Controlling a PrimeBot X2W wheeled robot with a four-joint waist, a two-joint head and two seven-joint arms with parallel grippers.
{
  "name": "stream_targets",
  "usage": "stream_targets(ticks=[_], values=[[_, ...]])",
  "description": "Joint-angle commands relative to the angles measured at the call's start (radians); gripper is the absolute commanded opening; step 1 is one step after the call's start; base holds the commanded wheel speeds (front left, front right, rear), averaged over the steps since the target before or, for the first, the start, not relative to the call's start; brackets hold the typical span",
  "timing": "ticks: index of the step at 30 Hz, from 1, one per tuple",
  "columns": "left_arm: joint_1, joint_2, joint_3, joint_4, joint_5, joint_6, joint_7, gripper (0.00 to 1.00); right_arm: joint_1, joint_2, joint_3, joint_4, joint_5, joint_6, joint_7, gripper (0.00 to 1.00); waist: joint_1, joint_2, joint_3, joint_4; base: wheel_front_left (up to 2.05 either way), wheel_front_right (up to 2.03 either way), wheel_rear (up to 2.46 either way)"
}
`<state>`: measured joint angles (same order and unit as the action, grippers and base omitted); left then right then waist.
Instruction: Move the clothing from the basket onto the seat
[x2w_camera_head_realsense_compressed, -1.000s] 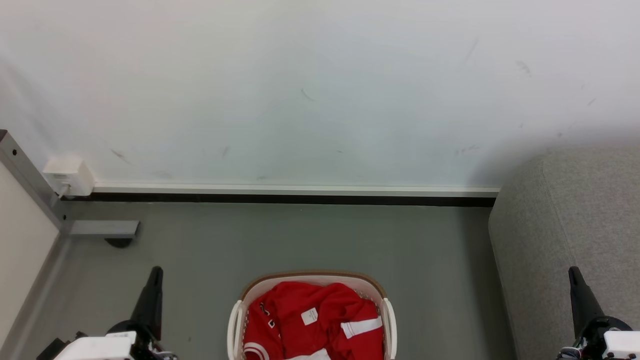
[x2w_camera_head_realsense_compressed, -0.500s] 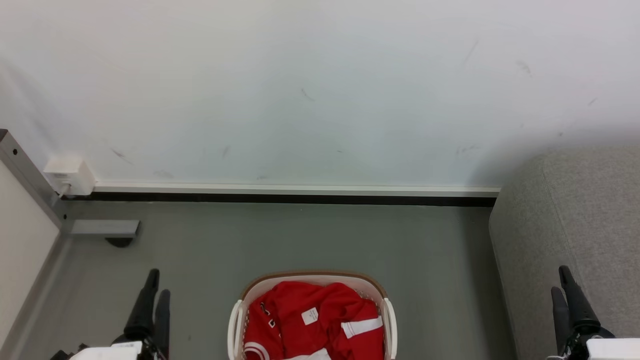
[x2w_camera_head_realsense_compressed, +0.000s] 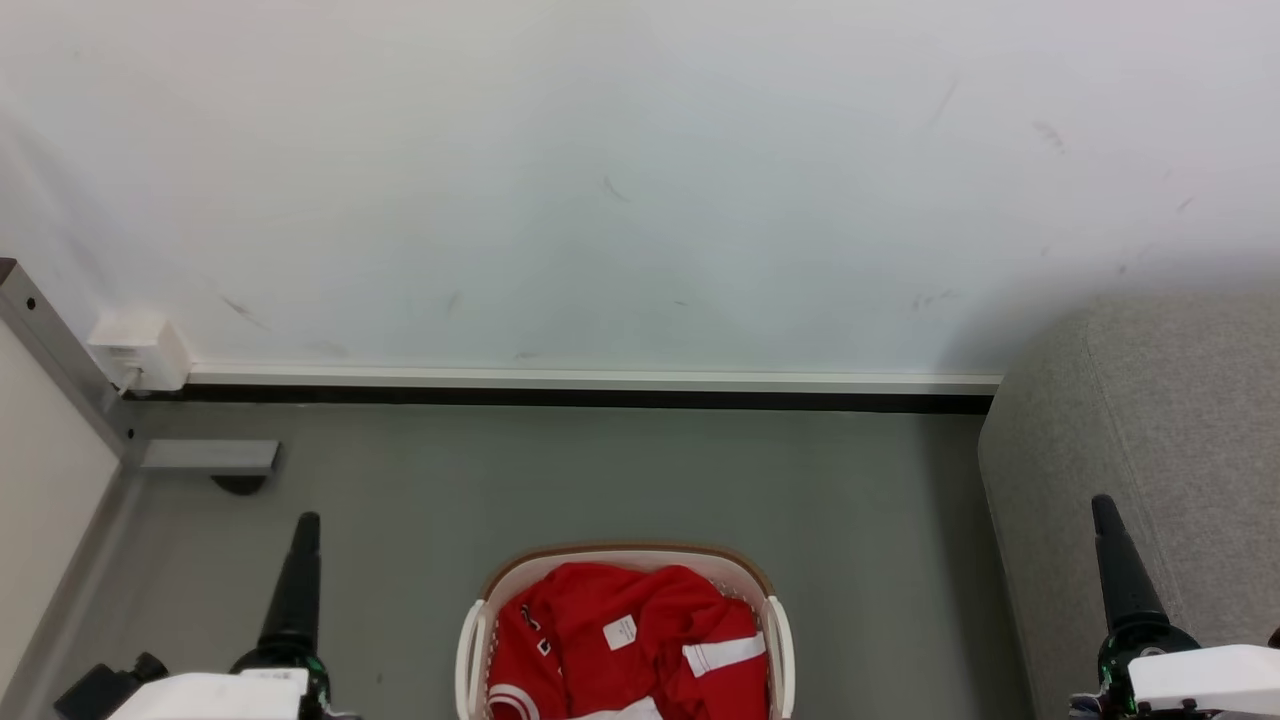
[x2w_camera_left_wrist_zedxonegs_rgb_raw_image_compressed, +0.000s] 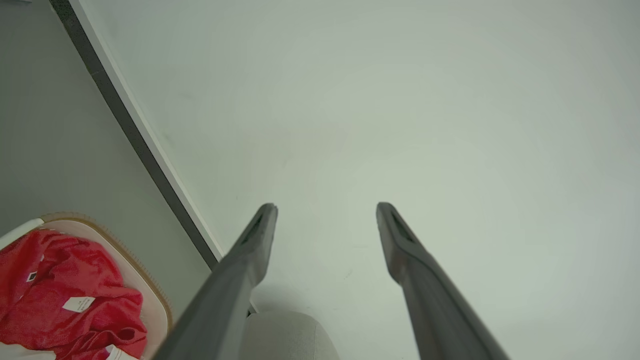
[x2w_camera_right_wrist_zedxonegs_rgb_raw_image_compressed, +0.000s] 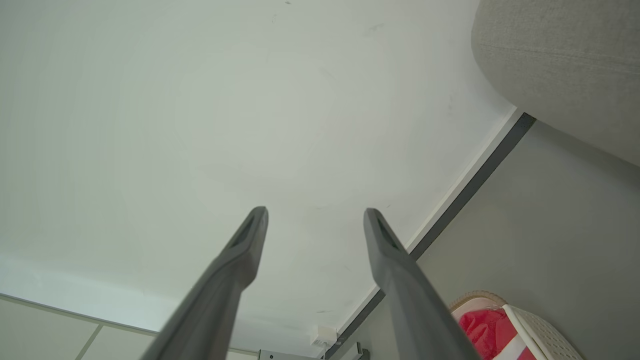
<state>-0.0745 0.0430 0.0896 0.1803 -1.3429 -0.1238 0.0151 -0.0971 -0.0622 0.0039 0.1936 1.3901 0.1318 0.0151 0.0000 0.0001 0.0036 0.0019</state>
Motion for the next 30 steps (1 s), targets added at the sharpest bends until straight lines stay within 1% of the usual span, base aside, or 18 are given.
stream_targets(ticks=[1, 5, 6, 18, 26, 30], values=[[-0.011, 0.008, 0.003, -0.027, 0.062, -0.004, -0.014, 1.00, -0.026, -0.012, 0.013, -0.020, -0.045, 0.000, -0.014, 1.00, 0.0000, -0.0001, 0.000, 0.000, 0.00, 0.00, 0.00], [-0.005, 0.005, 0.004, -0.038, 0.146, -0.005, -0.030, 1.00, -0.030, -0.019, 0.031, -0.022, -0.122, 0.000, -0.030, 1.00, 0.0000, -0.0001, -0.001, 0.000, 0.00, 0.00, 0.00], [-0.005, 0.005, 0.004, -0.038, 0.146, -0.005, -0.030, 1.00, -0.030, -0.019, 0.031, -0.022, -0.122, 0.000, -0.030, 1.00, 0.0000, -0.0001, -0.001, 0.000, 0.00, 0.00, 0.00], [0.004, 0.004, 0.011, -0.065, 0.403, -0.005, -0.076, 1.00, -0.045, -0.044, 0.093, -0.019, -0.376, -0.001, -0.075, 1.00, 0.0000, -0.0001, -0.004, 0.002, 0.00, 0.00, 0.00], [0.009, 0.005, -0.006, -0.078, 0.558, 0.018, -0.101, 1.00, -0.043, -0.033, 0.095, -0.027, -0.513, -0.001, -0.101, 1.00, 0.0000, -0.0001, -0.005, 0.006, 0.00, 0.00, 0.00], [0.013, 0.005, -0.016, -0.070, 0.620, 0.021, -0.115, 1.00, -0.042, -0.037, 0.105, -0.019, -0.574, -0.001, -0.115, 1.00, 0.0000, -0.0001, -0.006, 0.008, 0.00, 0.00, 0.00]])
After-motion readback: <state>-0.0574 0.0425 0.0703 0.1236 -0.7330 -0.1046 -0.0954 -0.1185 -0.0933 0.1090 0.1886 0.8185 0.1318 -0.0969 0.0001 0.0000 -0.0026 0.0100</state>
